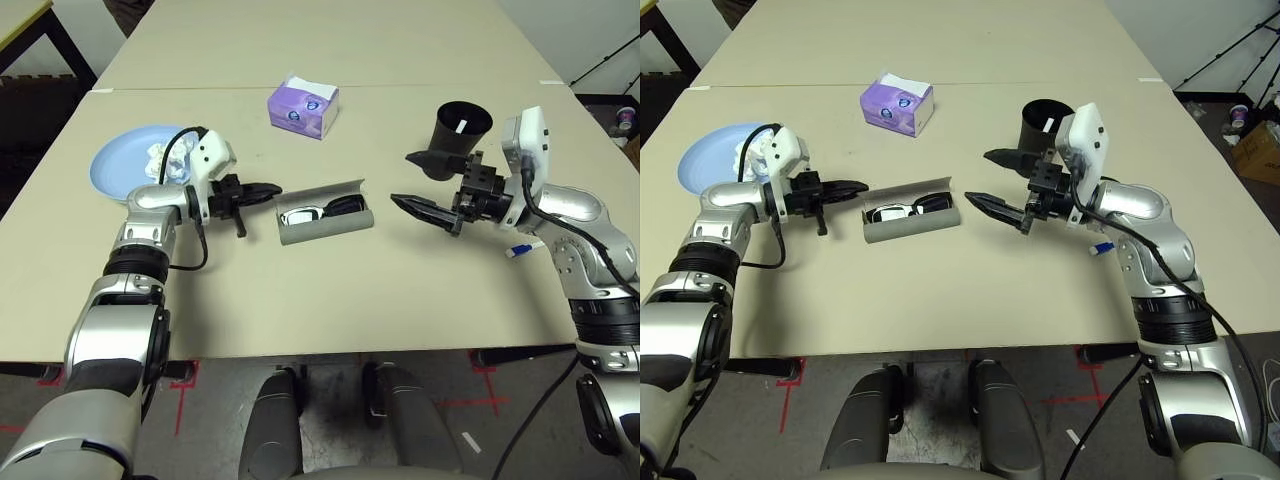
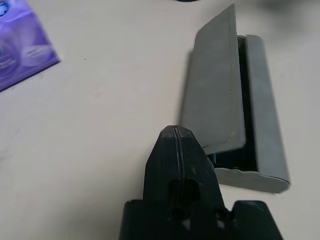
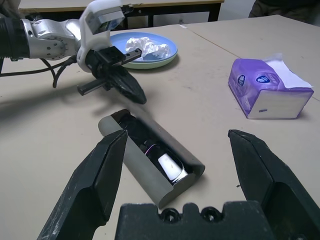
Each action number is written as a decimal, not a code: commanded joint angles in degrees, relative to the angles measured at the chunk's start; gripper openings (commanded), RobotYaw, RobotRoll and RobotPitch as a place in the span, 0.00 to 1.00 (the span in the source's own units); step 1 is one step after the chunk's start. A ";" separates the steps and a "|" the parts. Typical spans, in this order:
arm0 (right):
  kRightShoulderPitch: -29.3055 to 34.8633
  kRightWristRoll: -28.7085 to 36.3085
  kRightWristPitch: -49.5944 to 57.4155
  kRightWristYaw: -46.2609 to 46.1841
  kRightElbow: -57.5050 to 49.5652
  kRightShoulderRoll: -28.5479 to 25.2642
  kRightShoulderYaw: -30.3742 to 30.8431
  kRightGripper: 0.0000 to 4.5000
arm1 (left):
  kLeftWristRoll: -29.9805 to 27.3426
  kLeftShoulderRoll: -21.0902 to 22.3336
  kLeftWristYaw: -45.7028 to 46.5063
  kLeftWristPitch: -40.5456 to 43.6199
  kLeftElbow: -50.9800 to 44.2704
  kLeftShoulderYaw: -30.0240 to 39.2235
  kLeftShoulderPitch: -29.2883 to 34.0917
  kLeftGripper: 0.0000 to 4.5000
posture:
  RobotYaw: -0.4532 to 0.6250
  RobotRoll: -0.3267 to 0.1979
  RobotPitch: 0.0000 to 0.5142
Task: Organize and tidy the items on the table.
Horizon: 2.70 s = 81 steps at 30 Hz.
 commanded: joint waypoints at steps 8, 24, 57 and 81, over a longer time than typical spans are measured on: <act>-0.81 0.39 0.34 -0.01 -0.24 -0.35 0.97 1.00 | -0.79 0.26 -3.77 3.72 -10.82 -2.29 6.05 0.01 | 0.34 0.62 0.36; 0.69 -0.59 0.43 1.28 5.88 -0.87 2.66 1.00 | -4.35 1.64 -2.58 10.41 -21.96 -0.29 8.39 0.01 | 0.36 0.62 0.34; 1.19 -0.78 -2.05 4.37 7.46 -8.19 0.45 1.00 | -8.86 -3.35 -4.42 11.02 -23.42 -2.00 -0.08 0.99 | 0.32 0.62 0.33; -14.11 -25.35 0.67 21.39 13.49 -27.28 20.60 1.00 | -7.95 -4.78 -3.53 10.88 -26.82 -4.92 4.78 0.99 | 0.34 0.62 0.37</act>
